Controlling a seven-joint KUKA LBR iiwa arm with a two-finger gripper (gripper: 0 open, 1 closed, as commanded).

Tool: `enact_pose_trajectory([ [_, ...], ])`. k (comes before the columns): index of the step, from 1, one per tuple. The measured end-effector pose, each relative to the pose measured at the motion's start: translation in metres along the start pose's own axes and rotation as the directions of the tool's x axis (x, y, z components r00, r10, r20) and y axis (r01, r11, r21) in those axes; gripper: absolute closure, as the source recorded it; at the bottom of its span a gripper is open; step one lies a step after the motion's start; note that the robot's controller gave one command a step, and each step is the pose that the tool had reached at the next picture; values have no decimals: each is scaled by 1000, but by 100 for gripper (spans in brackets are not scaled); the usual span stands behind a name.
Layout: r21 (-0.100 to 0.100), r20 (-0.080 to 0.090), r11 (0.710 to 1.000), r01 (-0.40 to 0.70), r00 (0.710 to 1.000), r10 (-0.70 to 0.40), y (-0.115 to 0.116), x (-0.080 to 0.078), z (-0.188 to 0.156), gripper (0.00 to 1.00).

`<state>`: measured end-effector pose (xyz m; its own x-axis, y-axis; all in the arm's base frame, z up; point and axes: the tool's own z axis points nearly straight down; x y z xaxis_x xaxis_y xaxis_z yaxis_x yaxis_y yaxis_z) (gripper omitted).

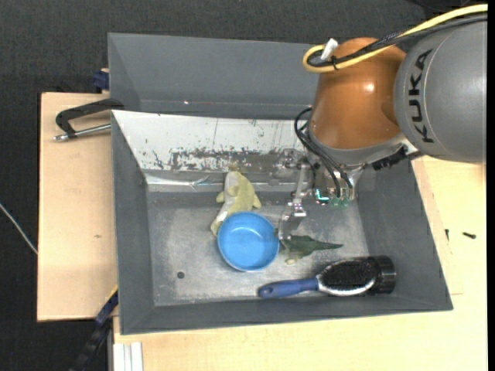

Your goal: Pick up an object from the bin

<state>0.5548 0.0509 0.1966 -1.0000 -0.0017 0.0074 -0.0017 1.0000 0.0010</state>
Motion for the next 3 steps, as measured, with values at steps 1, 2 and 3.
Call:
enact_pose_trajectory([
  [1,2,11,938,346,938,-346,17,29,121,0],
  [2,-1,9,937,348,937,-348,19,29,119,100],
  [3,11,19,843,538,843,-538,-11,20,-16,100],
])
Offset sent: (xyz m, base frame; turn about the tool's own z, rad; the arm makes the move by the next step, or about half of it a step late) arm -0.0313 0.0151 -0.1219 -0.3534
